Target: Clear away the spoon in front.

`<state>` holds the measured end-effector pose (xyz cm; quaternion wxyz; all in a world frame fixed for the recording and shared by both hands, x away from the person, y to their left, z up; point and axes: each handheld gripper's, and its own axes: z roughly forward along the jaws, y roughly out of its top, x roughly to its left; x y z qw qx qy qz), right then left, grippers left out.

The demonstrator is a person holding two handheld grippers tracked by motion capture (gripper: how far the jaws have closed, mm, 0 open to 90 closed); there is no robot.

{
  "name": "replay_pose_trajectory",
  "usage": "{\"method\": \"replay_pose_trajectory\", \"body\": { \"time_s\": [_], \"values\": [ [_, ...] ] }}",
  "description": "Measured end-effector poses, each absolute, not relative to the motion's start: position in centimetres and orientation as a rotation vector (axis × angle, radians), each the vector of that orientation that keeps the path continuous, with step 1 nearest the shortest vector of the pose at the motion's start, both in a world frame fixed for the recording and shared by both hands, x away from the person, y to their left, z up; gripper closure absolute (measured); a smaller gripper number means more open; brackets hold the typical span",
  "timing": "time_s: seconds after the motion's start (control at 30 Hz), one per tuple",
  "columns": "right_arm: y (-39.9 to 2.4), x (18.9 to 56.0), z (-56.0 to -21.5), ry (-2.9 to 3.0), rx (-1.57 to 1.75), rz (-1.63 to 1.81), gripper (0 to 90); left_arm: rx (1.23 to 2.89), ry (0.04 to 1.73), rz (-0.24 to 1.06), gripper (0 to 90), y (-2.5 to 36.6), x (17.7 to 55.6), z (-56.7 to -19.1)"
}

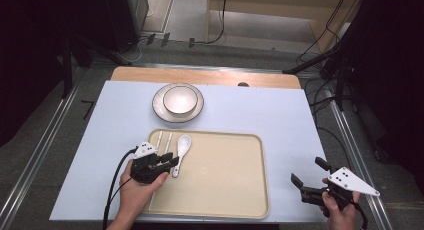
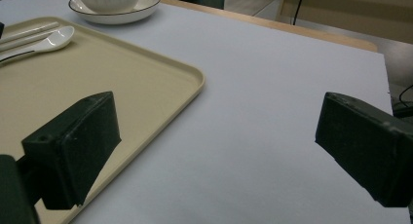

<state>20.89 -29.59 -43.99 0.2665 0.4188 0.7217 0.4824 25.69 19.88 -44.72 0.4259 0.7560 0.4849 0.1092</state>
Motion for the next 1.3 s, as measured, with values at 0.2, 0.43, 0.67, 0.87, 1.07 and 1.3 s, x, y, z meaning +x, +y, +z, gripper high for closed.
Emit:
{"method": "replay_pose_trajectory", "body": {
  "time_s": [0.2,0.43,0.67,0.87,1.07,1.3],
  "values": [
    [-29.6,20.9,-44.0,1.950,1.128,1.303,2.6,1.927,1.261,0.300,66.3,18.8,25.8,-45.4],
    [-29.7,20.9,-44.0,1.946,1.131,1.305,2.6,1.974,1.294,0.334,65.0,18.2,25.7,-45.8],
    [-29.7,20.9,-44.0,1.947,1.130,1.304,2.6,2.003,1.330,0.376,68.2,17.7,25.6,-46.0],
    [-29.7,20.9,-44.0,1.947,1.130,1.305,2.6,1.989,1.369,0.386,72.6,17.8,25.6,-46.1],
    [-29.7,20.9,-44.0,1.947,1.131,1.305,2.6,1.963,1.416,0.406,76.2,17.9,25.7,-46.0],
    [-29.7,20.9,-44.0,1.951,1.128,1.303,2.6,1.941,1.449,0.411,76.8,17.8,25.9,-46.0]
  ]
}}
